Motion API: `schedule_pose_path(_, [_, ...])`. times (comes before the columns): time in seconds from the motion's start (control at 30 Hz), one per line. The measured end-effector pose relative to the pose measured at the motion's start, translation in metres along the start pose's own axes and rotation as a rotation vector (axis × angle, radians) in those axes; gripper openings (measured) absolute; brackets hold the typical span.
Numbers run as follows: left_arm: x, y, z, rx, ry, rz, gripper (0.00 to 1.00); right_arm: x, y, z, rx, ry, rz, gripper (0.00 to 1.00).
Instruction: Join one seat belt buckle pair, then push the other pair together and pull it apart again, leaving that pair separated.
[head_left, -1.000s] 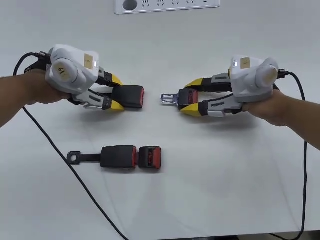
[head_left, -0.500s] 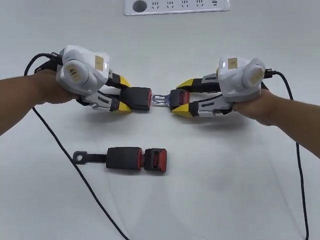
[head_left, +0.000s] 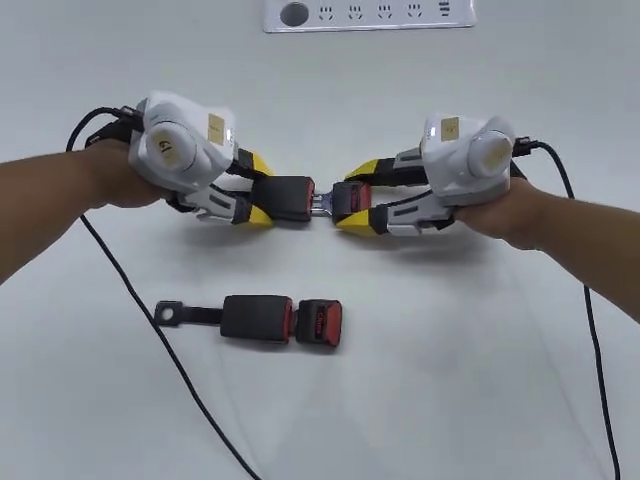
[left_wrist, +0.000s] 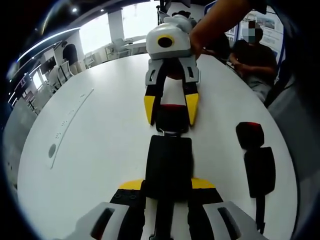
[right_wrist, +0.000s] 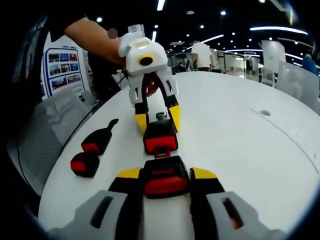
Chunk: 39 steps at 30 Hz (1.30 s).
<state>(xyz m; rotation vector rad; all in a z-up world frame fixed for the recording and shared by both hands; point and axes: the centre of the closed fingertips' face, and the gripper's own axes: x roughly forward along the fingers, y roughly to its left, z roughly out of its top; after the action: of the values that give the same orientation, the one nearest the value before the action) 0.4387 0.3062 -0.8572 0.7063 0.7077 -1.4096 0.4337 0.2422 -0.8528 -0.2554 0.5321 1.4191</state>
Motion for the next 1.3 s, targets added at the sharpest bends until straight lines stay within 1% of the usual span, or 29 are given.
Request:
schedule_pose_path(0.17, [0.000,0.000,0.000,-0.001,0.002,0.003,0.33,0.002,0.000,0.001,0.000,0.013,0.001,0.37])
schedule_pose_path(0.3, [0.001,0.000,0.000,0.010,0.026,0.001,0.33,0.005,-0.002,0.003,0.008,0.010,0.002,0.36])
schedule_pose_path(0.33, [0.001,0.000,0.000,0.008,0.027,0.001,0.33,0.005,-0.002,0.003,0.007,0.010,0.002,0.36])
schedule_pose_path(0.43, [0.001,0.000,0.000,0.000,0.025,0.003,0.32,0.011,-0.002,0.007,0.012,0.005,0.000,0.36])
schedule_pose_path(0.53, [0.001,0.000,0.000,0.000,0.044,0.004,0.32,0.017,-0.001,0.011,0.006,0.008,0.001,0.36])
schedule_pose_path(0.63, [0.001,0.000,-0.001,-0.004,0.037,0.005,0.32,0.016,-0.001,0.010,0.005,0.006,0.004,0.36])
schedule_pose_path(0.73, [0.001,0.000,-0.001,-0.008,0.034,0.006,0.32,0.019,-0.002,0.011,0.001,0.017,0.009,0.36])
schedule_pose_path(0.9, [0.001,0.000,-0.001,-0.007,0.048,0.005,0.32,0.019,-0.002,0.011,-0.001,0.027,0.006,0.36])
schedule_pose_path(1.03, [0.001,0.000,-0.001,-0.015,0.049,0.008,0.32,0.020,-0.002,0.011,-0.002,0.033,-0.006,0.36])
schedule_pose_path(1.3, [0.001,0.000,-0.001,-0.016,0.054,0.010,0.32,0.019,-0.004,0.010,-0.007,0.041,-0.012,0.36])
